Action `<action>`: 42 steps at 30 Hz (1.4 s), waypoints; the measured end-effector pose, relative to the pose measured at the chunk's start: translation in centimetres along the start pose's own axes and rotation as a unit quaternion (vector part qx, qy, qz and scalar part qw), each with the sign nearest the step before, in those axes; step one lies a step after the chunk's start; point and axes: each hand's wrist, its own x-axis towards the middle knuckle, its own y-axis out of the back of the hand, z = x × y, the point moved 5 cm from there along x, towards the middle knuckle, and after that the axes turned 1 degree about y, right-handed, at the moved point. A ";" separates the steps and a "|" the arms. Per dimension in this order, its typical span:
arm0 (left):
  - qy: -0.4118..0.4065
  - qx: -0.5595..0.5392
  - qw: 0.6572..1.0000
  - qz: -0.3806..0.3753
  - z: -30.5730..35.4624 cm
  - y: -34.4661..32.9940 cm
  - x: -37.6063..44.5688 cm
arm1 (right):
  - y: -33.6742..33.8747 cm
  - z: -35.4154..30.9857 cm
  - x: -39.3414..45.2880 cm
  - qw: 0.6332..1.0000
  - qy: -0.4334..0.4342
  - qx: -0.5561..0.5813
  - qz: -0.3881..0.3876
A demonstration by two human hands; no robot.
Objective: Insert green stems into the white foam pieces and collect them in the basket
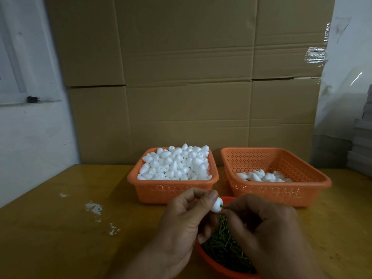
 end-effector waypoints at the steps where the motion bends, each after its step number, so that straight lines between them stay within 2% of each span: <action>1: -0.006 0.001 1.000 0.000 0.0 0.0 0.0 | -0.1 0.1 -0.1 1.000 -0.006 0.002 0.000; 6: -0.028 -0.011 0.999 -0.022 0.4 0.0 -0.1 | -0.3 0.3 -0.3 0.999 -0.034 0.017 -0.007; 11: -0.030 -0.002 0.999 -0.043 0.3 -0.1 0.0 | -0.3 0.0 -0.4 0.999 -0.027 0.032 -0.013; 19: -0.039 -0.008 0.998 -0.046 0.0 0.1 0.3 | -1.3 0.8 -0.6 0.991 -0.062 0.113 -0.028; 23: -0.096 0.062 0.993 -0.032 0.3 0.3 0.4 | -1.5 0.9 -0.7 0.988 -0.079 0.134 -0.018; 29: -0.191 0.194 0.961 -0.039 1.3 -0.1 -0.1 | -1.9 0.6 -1.1 0.981 -0.097 0.168 -0.012; 37: -0.223 0.267 0.936 -0.054 2.0 -0.2 -0.5 | -2.4 0.6 -1.2 0.969 -0.115 0.219 -0.004; 42: -0.227 0.273 0.933 -0.056 2.2 -0.2 -0.6 | -2.6 0.3 -1.0 0.956 -0.110 0.271 -0.018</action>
